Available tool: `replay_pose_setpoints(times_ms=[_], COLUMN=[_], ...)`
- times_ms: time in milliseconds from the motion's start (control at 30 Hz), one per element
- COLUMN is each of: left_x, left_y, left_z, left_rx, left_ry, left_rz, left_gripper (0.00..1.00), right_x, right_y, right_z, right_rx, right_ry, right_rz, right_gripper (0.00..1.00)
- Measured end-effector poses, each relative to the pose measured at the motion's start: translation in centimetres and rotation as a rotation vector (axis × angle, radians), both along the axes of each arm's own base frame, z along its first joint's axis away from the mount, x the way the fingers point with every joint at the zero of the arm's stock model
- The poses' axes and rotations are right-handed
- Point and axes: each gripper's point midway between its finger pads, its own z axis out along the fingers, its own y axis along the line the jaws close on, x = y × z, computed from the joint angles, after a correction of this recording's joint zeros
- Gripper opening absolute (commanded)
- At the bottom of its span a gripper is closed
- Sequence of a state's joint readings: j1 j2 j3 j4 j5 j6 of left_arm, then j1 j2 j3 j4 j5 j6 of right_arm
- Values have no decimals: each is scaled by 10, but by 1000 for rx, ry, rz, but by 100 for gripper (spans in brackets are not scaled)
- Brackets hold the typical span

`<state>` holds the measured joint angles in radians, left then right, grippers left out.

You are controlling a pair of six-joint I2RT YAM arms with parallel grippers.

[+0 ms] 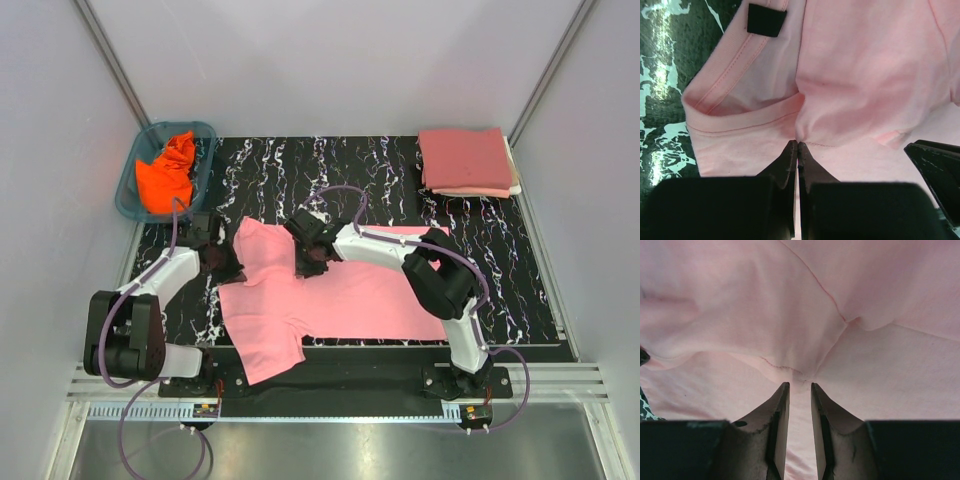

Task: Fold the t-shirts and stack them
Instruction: Fold the tshirt

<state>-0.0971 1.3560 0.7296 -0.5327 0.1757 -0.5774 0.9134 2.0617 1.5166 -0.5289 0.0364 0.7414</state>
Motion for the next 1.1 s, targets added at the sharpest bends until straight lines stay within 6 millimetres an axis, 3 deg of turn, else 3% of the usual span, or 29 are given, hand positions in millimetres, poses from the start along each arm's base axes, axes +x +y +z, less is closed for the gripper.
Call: replay_pose_setpoints(times_ms=[333, 433, 533, 800, 933, 1100], left_x=[0, 0, 1, 10, 19, 13], left_y=[1, 1, 1, 4, 5, 6], left_z=[-4, -4, -4, 7, 15, 12], left_rx=[6, 7, 8, 26, 36, 52], left_ry=[12, 13, 11, -5, -34, -12], left_rz=[2, 2, 3, 10, 15, 12], left_gripper=[0, 0, 0, 0, 0, 0], right_x=[-3, -3, -3, -3, -3, -4], right_y=[-2, -1, -1, -5, -7, -10], right_z=[-17, -18, -19, -17, -5, 1], right_rx=[-20, -15, -15, -20, -4, 1], right_ry=[35, 38, 39, 33, 18, 8], right_rz=[-27, -37, -39, -44, -41, -29], right_gripper=[28, 18, 0, 0, 0, 0])
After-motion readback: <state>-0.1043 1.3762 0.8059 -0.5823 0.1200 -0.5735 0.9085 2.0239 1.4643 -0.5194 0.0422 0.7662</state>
